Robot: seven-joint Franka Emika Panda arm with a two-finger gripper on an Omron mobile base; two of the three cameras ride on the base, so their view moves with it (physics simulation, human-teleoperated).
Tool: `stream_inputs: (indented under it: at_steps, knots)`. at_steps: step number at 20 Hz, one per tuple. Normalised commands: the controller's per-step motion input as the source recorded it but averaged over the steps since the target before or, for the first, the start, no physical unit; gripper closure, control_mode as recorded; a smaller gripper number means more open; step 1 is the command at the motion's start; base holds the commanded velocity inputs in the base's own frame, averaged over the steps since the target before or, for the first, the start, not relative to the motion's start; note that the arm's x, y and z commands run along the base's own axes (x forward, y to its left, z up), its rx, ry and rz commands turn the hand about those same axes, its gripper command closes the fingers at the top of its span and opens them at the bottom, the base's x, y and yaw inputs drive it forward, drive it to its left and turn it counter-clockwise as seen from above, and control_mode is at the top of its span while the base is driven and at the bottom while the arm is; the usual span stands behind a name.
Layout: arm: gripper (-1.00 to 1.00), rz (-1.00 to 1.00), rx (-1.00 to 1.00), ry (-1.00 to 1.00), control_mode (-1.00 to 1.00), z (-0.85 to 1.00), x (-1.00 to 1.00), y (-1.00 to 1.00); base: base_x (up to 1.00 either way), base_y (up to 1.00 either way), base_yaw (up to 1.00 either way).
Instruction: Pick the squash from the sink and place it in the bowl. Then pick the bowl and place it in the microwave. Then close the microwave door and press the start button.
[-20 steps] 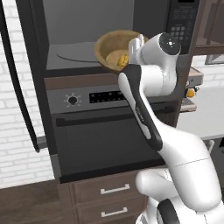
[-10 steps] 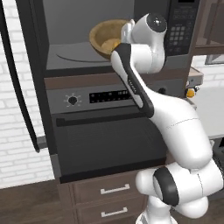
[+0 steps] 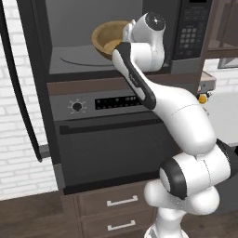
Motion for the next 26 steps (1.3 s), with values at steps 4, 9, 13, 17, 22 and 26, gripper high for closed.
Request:
stream_inputs:
  at_steps: [4, 9, 13, 17, 22, 26]
  knots:
    - [1.00, 0.00, 0.00, 0.00, -1.00, -0.12, 0.34, 0.08, 0.00, 0.00, 0.00]
    - [1.00, 0.01, 0.00, 0.00, -1.00, -0.19, 0.26, 0.11, 0.00, 0.00, 0.00]
    - [-1.00, 0.00, 0.00, -0.02, -1.00, -0.22, 0.09, 0.15, 0.00, 0.00, 0.00]
    - [-1.00, 0.00, 0.00, -0.25, -1.00, -0.04, -0.02, 0.01, 0.00, 0.00, 0.00]
    - [-1.00, 0.00, 0.00, -0.32, -1.00, 0.00, -0.31, 0.00, 0.00, 0.00, 0.00]
    - [-1.00, 0.00, 0.00, -0.28, -1.00, 0.00, -0.80, 0.00, 0.00, 0.00, 0.00]
